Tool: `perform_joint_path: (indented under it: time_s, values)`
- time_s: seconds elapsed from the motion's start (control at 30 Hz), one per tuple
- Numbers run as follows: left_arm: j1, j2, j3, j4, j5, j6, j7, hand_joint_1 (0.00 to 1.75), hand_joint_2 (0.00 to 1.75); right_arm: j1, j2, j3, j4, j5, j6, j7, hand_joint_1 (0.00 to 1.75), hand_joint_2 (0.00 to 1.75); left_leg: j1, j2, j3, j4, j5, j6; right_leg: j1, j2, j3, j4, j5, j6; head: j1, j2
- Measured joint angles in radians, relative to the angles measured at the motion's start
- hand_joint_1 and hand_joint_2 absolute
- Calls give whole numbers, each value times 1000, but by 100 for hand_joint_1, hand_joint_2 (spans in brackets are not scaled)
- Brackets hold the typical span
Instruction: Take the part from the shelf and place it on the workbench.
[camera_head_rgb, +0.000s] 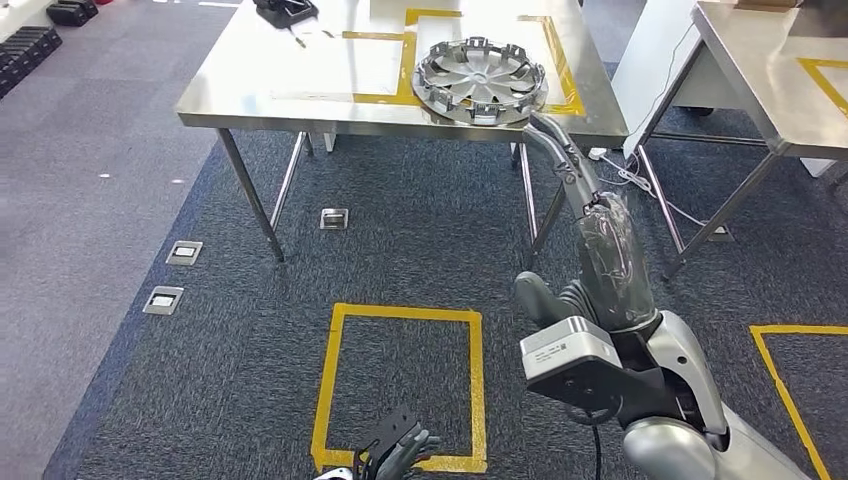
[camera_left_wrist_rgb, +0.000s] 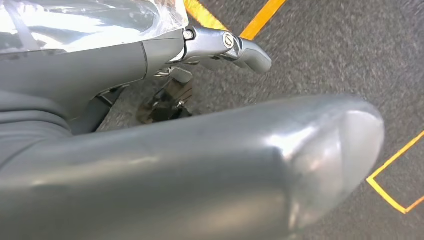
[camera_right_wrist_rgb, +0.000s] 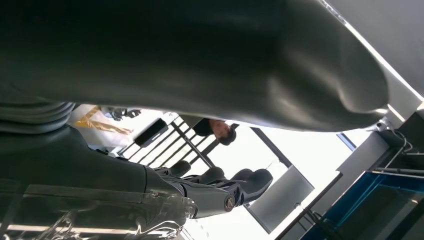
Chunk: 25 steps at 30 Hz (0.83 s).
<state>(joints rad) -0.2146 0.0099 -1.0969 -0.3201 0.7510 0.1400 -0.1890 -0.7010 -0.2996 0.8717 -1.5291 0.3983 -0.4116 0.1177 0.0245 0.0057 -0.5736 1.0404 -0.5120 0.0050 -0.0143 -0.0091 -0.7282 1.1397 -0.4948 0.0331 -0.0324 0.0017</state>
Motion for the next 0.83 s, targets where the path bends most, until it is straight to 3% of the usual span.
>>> perform_joint_path:
  time_s: [0.03, 0.07, 0.1, 0.13, 0.17, 0.2, 0.23, 0.3, 0.33, 0.4, 0.47, 0.53, 0.57, 0.6, 0.63, 0.67, 0.7, 0.77, 0.83]
  values:
    - [0, 0, 0, 0, 0, 0, -1, 0, 0, 0, -1, 0, 0, 0, 0, 1, 0, 0, -1, 0, -16, 0, 12, 3, 0, 0, -11, 62, -48, 3, 4, 0]
    - [0, 0, 0, 0, 0, -1, -2, 0, 0, 1, -1, 0, 0, 0, 0, 1, 0, 0, -2, 0, -32, 0, 23, 4, 0, 1, -19, 125, -75, 4, 6, 0]
    - [0, 0, 0, 0, 1, -1, -4, 0, 0, 2, -2, 0, 0, 0, 0, 2, 0, 0, -3, 1, -48, 0, 35, 5, 0, 1, -21, 173, -75, 4, 8, 0]
    - [0, 1, 0, 0, 1, -1, -5, 0, 0, 2, -2, 0, 0, 0, -1, 3, 0, 0, -4, 1, -63, 0, 47, 4, 0, 1, -12, 196, -54, 3, 9, 0]
    - [0, 0, 0, 0, 1, -1, -7, 0, 0, 3, -2, 0, 0, 0, -1, 4, 0, 0, -6, 2, -77, 1, 58, 3, 1, 1, 12, 185, -23, -2, 10, 0]
    - [0, 0, 0, 0, 1, -1, -8, 0, 0, 2, -2, -1, 0, 0, -1, 4, 0, 0, -7, 2, -89, 1, 69, 1, 4, 1, 54, 140, 2, -10, 11, 0]
    - [0, -1, 0, 0, 1, -2, -9, 0, 0, 1, -2, -1, -1, 0, -2, 5, 0, 0, -8, 2, -97, 1, 78, -1, 8, 1, 109, 69, 4, -20, 11, 0]
    - [0, -3, 0, 0, 1, -3, -11, 0, 0, -2, -2, -5, -3, 0, -6, 6, 0, 0, -9, 2, -104, 0, 94, -11, 16, 1, 207, -73, -31, -36, 10, 0]
    - [0, -4, 0, 0, 2, -4, -12, 0, 0, -3, -2, -6, -3, -2, -9, 6, 0, 0, -8, 2, -105, -3, 103, -18, 20, 1, 231, -114, -49, -40, 10, 0]
    - [0, -5, 0, 0, 2, -5, -12, 0, 0, -1, -2, -7, -3, -7, -17, 7, 0, 0, -5, 3, -107, -10, 116, -32, 21, 0, 235, -140, -44, -45, 11, 0]
    - [1, -5, 0, 0, 1, -5, -11, 0, 0, 2, -2, -7, 0, -17, -22, 7, 0, 0, -4, 2, -118, 17, 79, -41, 17, -1, 226, -151, -24, -56, 8, 0]
    - [2, -4, 0, 0, 1, -3, -11, 0, 0, 8, -1, -7, 7, -31, -27, 7, 0, 0, -4, 1, -148, 119, -5, -47, 15, -3, 212, -152, -7, -65, 1, 0]
    - [3, -4, 0, 0, 1, -1, -10, 0, 0, 14, -1, -7, 12, -38, -30, 7, 0, 0, -4, 1, -164, 183, -38, -50, 16, -3, 203, -150, -1, -66, -2, 0]
    - [4, -4, 0, 0, 1, 0, -10, 0, 0, 19, -1, -8, 20, -46, -33, 7, 0, 0, -4, 1, -172, 230, -52, -51, 17, -3, 193, -146, 4, -67, -3, 0]
    - [4, -4, 0, 0, 1, 1, -9, 0, 0, 25, -1, -10, 28, -54, -36, 6, 0, 0, -4, 1, -165, 246, -47, -52, 17, -3, 182, -141, 8, -67, -4, 0]
    - [5, -4, 0, 0, 1, 1, -8, 0, 0, 29, -1, -12, 37, -61, -39, 5, 0, 0, -4, 1, -139, 222, -28, -51, 17, -3, 172, -134, 10, -66, -5, 0]
    - [5, -3, 0, 0, 1, 2, -7, 0, 0, 32, -1, -16, 45, -67, -41, 4, 0, 0, -5, 1, -96, 166, -5, -47, 17, -3, 164, -126, 11, -65, -6, 0]
    - [4, -2, 0, 0, 1, 2, -6, 0, 0, 36, -1, -23, 58, -72, -44, 1, 0, 0, -10, 1, -15, 45, 10, -35, 18, -3, 149, -112, 12, -60, -7, 0]
    - [4, -1, 0, 0, 1, 2, -5, 0, 0, 38, -1, -27, 66, -74, -46, 0, 0, 0, -15, 1, 11, -2, 2, -28, 19, -3, 141, -106, 14, -53, -7, 0]
